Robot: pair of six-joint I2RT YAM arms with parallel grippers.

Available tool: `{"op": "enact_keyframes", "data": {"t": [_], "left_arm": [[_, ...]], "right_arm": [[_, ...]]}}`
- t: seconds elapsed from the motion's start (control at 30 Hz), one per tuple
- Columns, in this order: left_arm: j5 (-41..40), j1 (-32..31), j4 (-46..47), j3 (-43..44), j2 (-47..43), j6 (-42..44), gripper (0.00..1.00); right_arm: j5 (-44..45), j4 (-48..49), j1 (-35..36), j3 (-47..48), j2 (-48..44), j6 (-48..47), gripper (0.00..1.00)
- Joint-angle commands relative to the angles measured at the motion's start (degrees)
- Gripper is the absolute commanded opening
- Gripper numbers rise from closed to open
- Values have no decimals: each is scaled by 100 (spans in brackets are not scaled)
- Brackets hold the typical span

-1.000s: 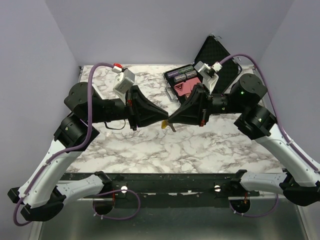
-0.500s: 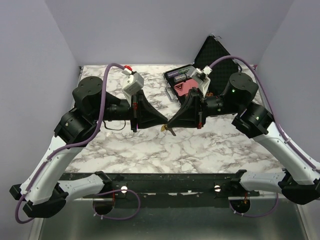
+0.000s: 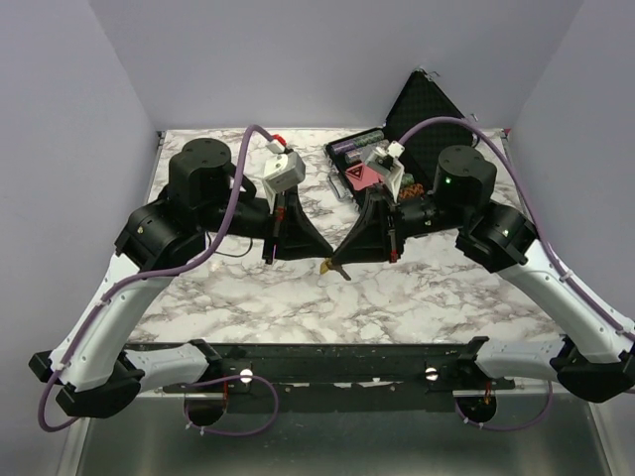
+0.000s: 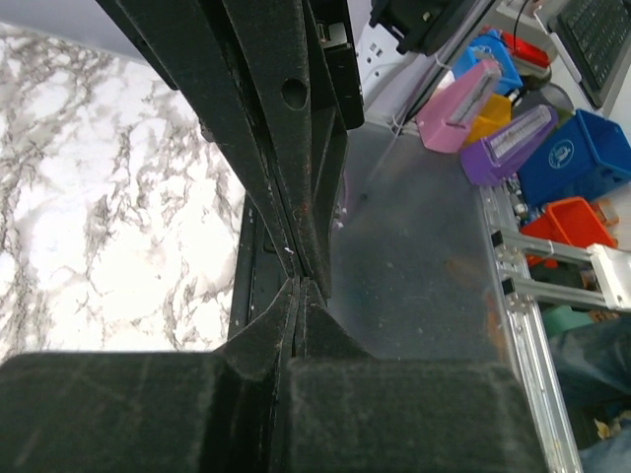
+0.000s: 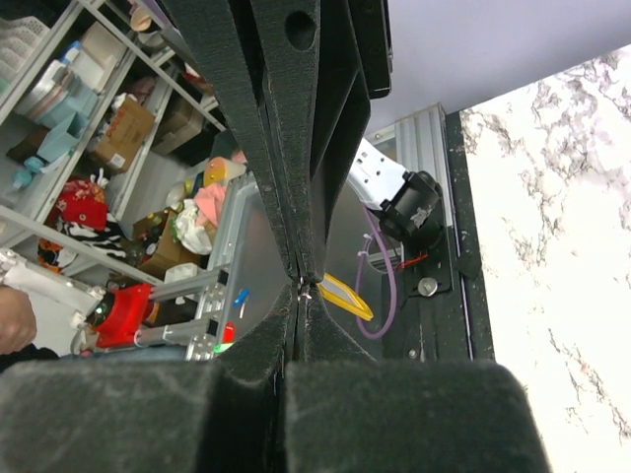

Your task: Remove the keys from the keyring

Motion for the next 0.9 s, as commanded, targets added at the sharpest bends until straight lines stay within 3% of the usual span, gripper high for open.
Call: {"op": "enact_keyframes", "data": {"t": [0.0,0.1,0.17,0.27,0.4,0.6,0.87], "left_arm": [[310,-97,-843,280,273,559,0],[109,-185,-757,131,238,463,4],[-41,-203,-337,-211,63,201,21],[-383,-194,428,-685,-350,-318,56],[-936,-194,1150,-1222,-921,-732,74],[-1404,-194,2309,-2074,-1677,-1443,79],[-2010,-194,3979,-3164,-2381,-2445,71]], "right_arm": [[-50,-42,121,174,121,-139,1],[37,-113,138,165,130,-209,1],[125,-69,138,104,77,-209,1],[205,150,138,-72,-37,-104,1],[275,414,138,-230,-178,81,1],[275,678,138,-380,-292,274,1],[205,1170,138,-441,-328,573,1]]}}
